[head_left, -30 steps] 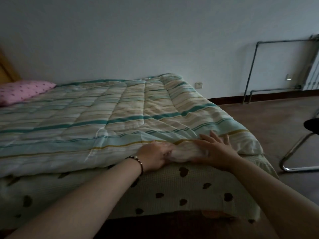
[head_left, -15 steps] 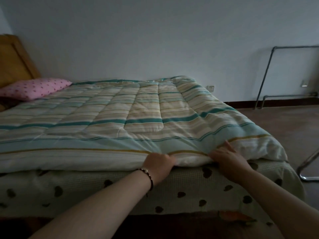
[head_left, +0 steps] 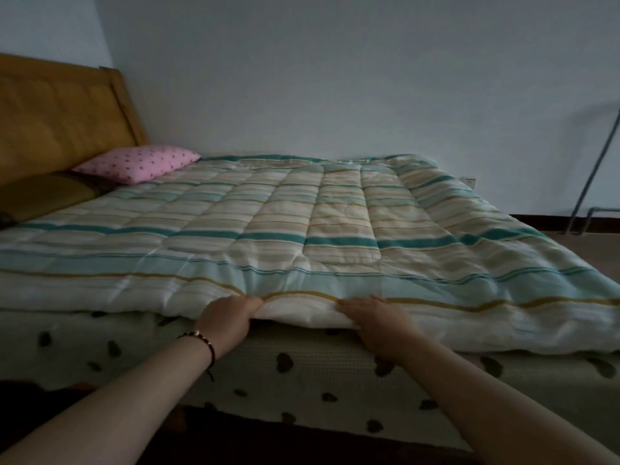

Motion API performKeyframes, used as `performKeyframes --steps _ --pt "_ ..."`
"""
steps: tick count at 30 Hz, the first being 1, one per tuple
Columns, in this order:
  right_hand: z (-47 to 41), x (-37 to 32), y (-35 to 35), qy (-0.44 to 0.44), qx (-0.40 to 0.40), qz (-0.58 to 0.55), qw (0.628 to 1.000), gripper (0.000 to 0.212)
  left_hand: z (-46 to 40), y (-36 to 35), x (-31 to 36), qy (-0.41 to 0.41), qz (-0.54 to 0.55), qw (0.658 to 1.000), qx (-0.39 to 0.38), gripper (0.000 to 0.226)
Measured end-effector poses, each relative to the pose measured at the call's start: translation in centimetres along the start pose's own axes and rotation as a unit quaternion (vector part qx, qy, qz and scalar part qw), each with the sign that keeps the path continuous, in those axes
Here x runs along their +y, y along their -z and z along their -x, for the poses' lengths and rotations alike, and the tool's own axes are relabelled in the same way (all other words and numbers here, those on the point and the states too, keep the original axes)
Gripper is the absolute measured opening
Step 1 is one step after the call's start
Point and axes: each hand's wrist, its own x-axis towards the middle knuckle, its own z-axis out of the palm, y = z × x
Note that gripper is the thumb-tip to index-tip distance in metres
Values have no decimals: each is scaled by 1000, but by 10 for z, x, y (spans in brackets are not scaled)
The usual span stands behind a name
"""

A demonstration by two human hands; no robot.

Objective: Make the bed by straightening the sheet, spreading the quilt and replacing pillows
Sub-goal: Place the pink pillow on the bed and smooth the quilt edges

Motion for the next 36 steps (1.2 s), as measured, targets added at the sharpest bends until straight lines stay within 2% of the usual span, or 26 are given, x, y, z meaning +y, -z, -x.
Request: performKeyframes --steps 3,6,9,11,14,16,20,22,24,27,31,33,36 --pt "0 -11 -3 -34 -27 19 999 29 8 0 -9 -37 2 999 27 23" --pt "13 -4 1 -64 -84 6 994 38 18 -7 -10 -81 -45 995 38 23" --pt "16 -15 16 -51 -93 21 994 25 23 -13 -17 -107 -21 992 70 24" --pt "12 -37 27 -34 -81 54 995 50 22 -16 -29 -128 26 984 121 29" --pt "-9 -81 34 18 -27 11 999 65 20 -13 -71 -170 9 975 141 54" --pt "-31 -108 30 80 -4 9 997 74 22 -10 -116 -112 -23 984 135 64" --pt "-98 -178 4 116 -2 -13 993 82 34 3 -217 88 -58 991 77 57" --pt "-118 -199 -3 102 -10 -31 994 76 38 7 -235 128 -67 988 54 55" --pt "-134 -217 -9 89 -17 -38 995 55 43 8 -251 126 -68 988 52 50" --pt "-140 -229 -8 55 -50 -23 997 32 50 20 -262 97 -68 991 57 38" --pt "-133 -225 2 84 -55 -6 995 27 66 32 -271 -47 -147 978 142 23" --pt "-131 -228 7 101 -73 16 992 28 72 29 -274 -97 -156 972 147 27" --pt "-139 -237 5 114 -110 46 986 31 73 21 -279 -117 -141 977 108 37"
